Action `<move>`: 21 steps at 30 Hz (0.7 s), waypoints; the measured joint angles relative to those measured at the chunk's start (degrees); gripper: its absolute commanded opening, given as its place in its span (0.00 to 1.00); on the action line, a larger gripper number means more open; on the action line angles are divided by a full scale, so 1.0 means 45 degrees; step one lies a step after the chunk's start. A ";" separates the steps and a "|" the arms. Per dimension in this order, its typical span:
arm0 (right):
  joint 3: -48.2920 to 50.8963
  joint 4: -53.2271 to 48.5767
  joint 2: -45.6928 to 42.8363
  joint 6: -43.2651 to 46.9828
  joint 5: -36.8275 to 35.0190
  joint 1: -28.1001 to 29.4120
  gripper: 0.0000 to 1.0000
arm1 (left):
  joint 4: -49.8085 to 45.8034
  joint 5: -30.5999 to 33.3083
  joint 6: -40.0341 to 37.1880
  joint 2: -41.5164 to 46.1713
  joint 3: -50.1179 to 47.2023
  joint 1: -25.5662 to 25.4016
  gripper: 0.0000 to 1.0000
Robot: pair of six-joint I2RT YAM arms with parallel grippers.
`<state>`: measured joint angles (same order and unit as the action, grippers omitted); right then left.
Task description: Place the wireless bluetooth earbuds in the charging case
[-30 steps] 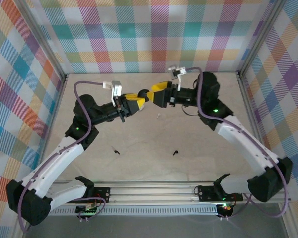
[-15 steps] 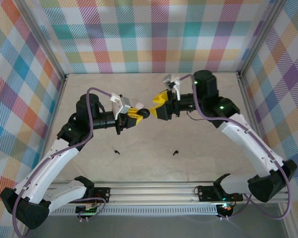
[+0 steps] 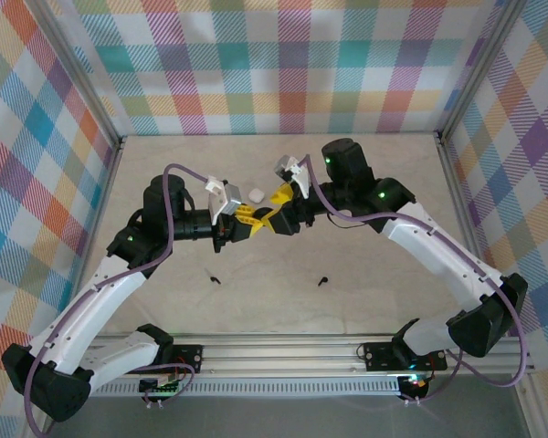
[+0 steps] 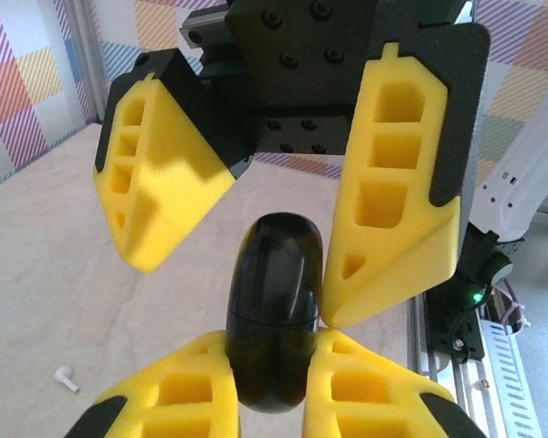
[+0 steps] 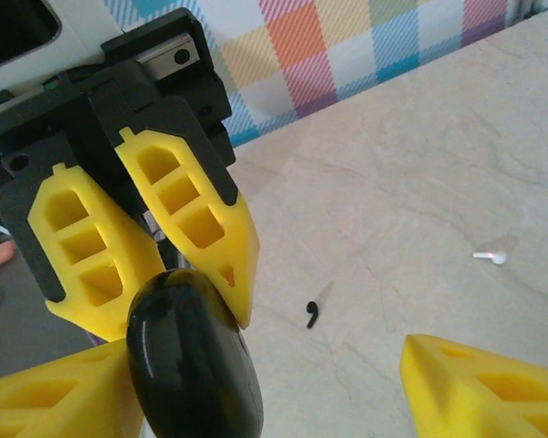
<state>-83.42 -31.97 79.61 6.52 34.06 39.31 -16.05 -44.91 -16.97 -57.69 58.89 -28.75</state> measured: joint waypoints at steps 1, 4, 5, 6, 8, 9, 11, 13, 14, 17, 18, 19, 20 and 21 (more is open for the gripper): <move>-0.0053 -0.0087 0.0000 0.0000 -0.0102 0.0015 0.71 | 0.0049 0.0005 0.0019 0.0000 -0.0039 0.0000 0.00; -0.0209 -0.0262 0.0029 -0.0005 -0.0321 -0.0015 0.70 | 0.0398 0.0053 0.0219 0.0010 -0.0243 0.0000 0.00; -0.0311 -0.0364 0.0078 -0.0010 -0.0364 -0.0024 0.70 | 0.0510 0.0087 0.0277 0.0049 -0.0359 0.0005 0.00; -0.0505 -0.0529 0.0185 -0.0010 -0.0398 -0.0053 0.70 | 0.0646 0.0102 0.0379 0.0131 -0.0544 0.0005 0.00; -0.1005 -0.0685 0.0491 -0.0015 -0.0622 -0.0126 0.70 | 0.0690 -0.0068 0.0568 0.0316 -0.0865 0.0000 0.00; -0.1258 -0.0690 0.0680 -0.0039 -0.0724 -0.0189 0.69 | 0.0685 -0.0189 0.0656 0.0442 -0.1010 -0.0019 0.00; -0.1491 -0.0787 0.0884 -0.0243 -0.0724 -0.0257 0.69 | 0.0699 -0.0199 0.0869 0.0539 -0.1083 -0.0005 0.00; -0.1593 -0.0860 0.0971 -0.0403 -0.0714 -0.0243 0.69 | 0.0811 -0.0194 0.1107 0.0578 -0.1151 0.0005 0.00; -0.1617 -0.0908 0.0996 -0.0495 -0.0714 -0.0243 0.68 | 0.0942 -0.0194 0.1214 0.0602 -0.1234 0.0005 0.00; -0.1719 -0.0928 0.1175 -0.0831 -0.0767 -0.0257 0.68 | 0.1491 -0.0155 0.1666 0.0806 -0.1710 -0.0005 0.00; -0.1724 -0.0933 0.1243 -0.0967 -0.0777 -0.0291 0.68 | 0.1685 -0.0131 0.1865 0.0928 -0.1909 -0.0015 0.00; -0.1724 -0.0933 0.1307 -0.1127 -0.0782 -0.0321 0.69 | 0.1841 -0.0049 0.2016 0.1020 -0.2050 -0.0019 0.00; -0.1724 -0.0933 0.1345 -0.1302 -0.0792 -0.0330 0.69 | 0.1962 0.0044 0.2176 0.1083 -0.2147 -0.0019 0.00; -0.1715 -0.0933 0.1350 -0.1486 -0.0811 -0.0345 0.69 | 0.2059 0.0243 0.2327 0.1141 -0.2234 -0.0024 0.00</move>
<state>-91.13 -36.16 85.69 -0.16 30.41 37.76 -6.79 -43.81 -6.50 -52.56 48.84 -28.86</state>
